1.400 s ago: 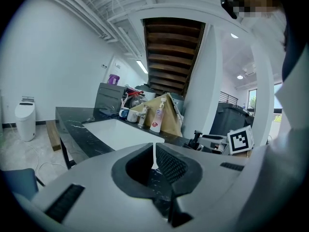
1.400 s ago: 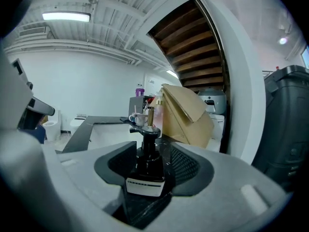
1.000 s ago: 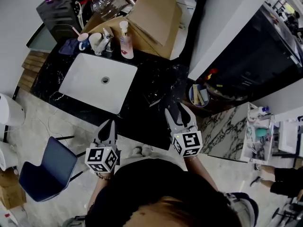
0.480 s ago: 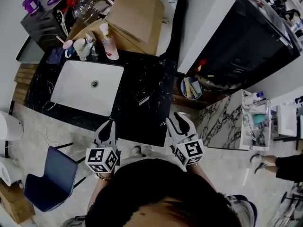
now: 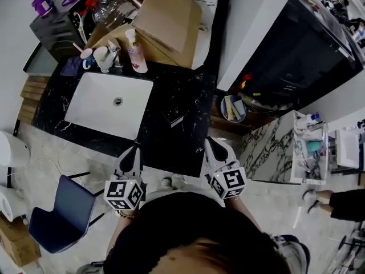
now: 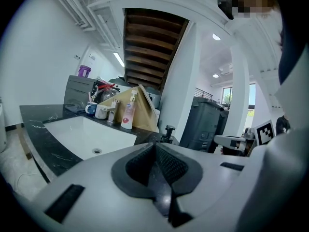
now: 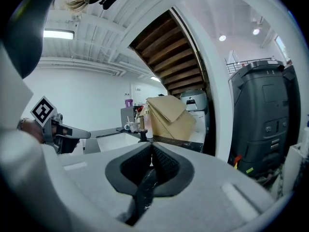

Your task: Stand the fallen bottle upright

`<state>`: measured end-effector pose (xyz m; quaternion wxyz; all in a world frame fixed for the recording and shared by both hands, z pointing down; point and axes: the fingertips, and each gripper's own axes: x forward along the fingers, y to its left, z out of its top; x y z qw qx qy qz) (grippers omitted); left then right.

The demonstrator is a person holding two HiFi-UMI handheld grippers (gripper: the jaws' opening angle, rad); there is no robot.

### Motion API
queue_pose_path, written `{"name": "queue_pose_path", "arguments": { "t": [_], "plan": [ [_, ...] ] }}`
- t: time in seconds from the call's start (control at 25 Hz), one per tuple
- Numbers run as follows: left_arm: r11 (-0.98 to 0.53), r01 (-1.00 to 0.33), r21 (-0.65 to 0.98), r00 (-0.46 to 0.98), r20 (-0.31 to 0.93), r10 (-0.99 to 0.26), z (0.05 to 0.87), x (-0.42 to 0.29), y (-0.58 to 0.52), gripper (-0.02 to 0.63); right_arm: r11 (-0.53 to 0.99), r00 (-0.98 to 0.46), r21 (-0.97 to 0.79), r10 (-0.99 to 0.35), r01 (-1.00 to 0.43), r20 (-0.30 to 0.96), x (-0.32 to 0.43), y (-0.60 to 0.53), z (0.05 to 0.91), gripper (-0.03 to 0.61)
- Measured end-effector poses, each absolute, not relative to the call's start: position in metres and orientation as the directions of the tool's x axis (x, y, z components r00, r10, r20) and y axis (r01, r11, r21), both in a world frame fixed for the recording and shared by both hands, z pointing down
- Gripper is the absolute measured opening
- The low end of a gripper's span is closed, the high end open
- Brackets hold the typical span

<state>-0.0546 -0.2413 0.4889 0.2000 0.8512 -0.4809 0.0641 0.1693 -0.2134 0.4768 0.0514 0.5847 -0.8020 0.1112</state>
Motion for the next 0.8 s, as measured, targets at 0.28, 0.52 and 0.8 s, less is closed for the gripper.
{"name": "queue_pose_path", "arguments": {
  "t": [0.28,0.52,0.8],
  "plan": [
    [-0.425,-0.861,0.28,0.5,0.309,-0.809,0.492,-0.066,-0.236,0.005,0.322,-0.341,-0.118,-0.912,-0.94,0.23,0.161,-0.215,0.479,0.006],
    [-0.41,-0.867,0.282,0.487,0.307,-0.818,0.492,-0.07,-0.233,0.005,0.332,-0.355,-0.132,-0.904,-0.934,0.237,0.156,-0.217,0.481,0.006],
    [-0.393,-0.874,0.287,0.473,0.315,-0.823,0.496,-0.075,-0.228,0.003,0.336,-0.354,-0.113,-0.906,-0.935,0.231,0.156,-0.216,0.483,0.005]
  ]
}}
